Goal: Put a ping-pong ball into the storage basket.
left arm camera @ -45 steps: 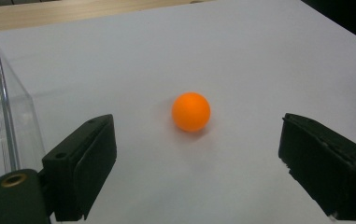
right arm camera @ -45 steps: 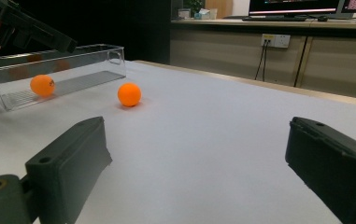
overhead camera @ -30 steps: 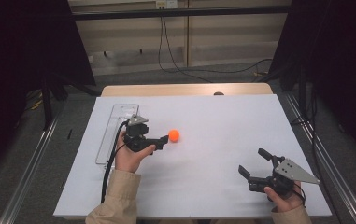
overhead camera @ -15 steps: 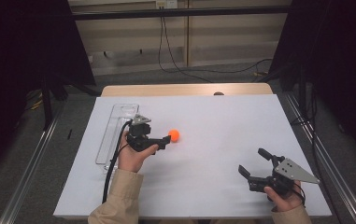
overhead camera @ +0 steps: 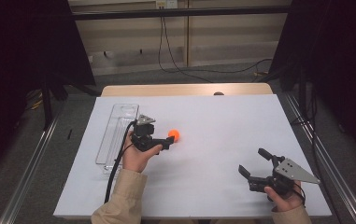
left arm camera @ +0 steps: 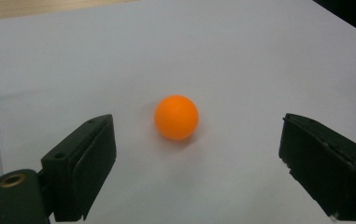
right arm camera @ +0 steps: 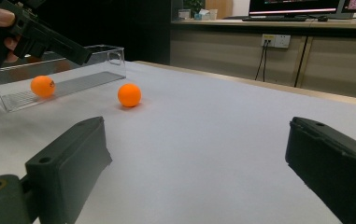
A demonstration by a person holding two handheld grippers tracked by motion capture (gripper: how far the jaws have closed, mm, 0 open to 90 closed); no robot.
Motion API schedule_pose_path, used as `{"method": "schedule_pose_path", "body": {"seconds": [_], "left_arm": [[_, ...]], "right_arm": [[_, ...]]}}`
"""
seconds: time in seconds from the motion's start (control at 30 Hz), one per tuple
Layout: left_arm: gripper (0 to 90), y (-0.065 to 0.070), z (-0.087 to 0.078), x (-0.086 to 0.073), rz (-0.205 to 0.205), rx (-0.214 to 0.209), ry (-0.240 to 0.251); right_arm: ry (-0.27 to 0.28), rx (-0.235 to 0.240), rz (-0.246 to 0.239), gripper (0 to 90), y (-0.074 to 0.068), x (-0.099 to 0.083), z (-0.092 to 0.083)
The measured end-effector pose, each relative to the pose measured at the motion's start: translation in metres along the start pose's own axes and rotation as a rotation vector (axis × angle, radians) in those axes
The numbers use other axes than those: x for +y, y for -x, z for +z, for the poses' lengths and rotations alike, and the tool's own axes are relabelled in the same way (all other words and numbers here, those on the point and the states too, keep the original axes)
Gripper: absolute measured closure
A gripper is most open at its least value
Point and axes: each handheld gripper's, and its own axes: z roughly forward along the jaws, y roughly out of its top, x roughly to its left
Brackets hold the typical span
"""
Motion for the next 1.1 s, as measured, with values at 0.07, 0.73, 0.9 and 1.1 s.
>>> {"method": "schedule_pose_path", "body": {"seconds": [0.07,0.73,0.9,1.1], "left_arm": [[11.2,0.001,0.001,0.0,-0.006,0.0,0.005],[11.2,0.006,0.015,0.0,0.021,0.001,-0.018],[11.2,0.006,0.017,0.0,0.024,0.008,-0.018],[11.2,0.007,0.019,0.0,0.024,0.008,-0.012]], "right_arm": [[0.0,0.0,0.0,4.9,0.0,0.0,0.0],[-0.001,0.001,-0.001,4.9,0.0,0.0,0.0],[0.0,0.001,-0.002,5.0,0.0,0.0,0.0],[0.0,0.001,-0.001,4.9,0.0,0.0,0.0]]}}
